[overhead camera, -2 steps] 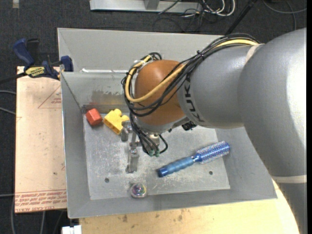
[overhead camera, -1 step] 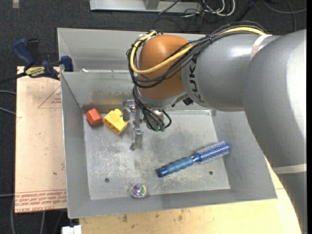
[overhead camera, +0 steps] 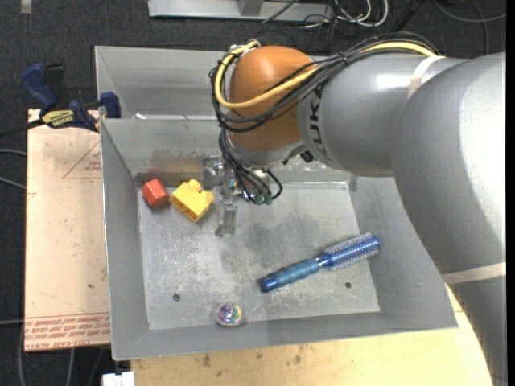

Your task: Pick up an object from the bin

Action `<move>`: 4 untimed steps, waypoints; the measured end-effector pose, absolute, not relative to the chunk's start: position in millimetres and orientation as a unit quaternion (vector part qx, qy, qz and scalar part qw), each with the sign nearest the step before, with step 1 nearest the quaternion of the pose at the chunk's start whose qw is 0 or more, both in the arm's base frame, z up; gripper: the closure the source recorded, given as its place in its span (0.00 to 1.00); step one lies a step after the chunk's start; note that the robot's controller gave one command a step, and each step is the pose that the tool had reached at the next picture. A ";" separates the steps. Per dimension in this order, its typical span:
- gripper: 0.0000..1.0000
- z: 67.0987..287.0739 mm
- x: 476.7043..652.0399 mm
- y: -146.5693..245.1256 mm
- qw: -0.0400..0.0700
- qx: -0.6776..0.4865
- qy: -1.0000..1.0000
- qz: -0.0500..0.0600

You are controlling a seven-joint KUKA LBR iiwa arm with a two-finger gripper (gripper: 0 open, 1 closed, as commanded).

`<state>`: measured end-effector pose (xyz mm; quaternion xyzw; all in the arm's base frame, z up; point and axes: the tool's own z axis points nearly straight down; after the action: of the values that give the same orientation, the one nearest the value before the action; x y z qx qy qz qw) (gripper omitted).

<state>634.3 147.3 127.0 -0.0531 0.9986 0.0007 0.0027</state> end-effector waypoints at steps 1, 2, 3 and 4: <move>0.00 79.9 651.3 158.0 0.002 -0.052 0.999 0.001; 0.00 80.2 655.1 214.1 0.003 0.025 1.000 0.002; 0.00 72.7 638.5 246.7 0.004 0.046 0.999 -0.003; 1.00 72.4 638.9 245.2 0.003 0.049 0.999 -0.002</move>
Offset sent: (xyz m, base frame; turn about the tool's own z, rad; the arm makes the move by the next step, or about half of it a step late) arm 0.0163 0.0099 -0.0450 0.0025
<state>638.9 245.2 72.4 0.0485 0.9988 -0.0018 0.0033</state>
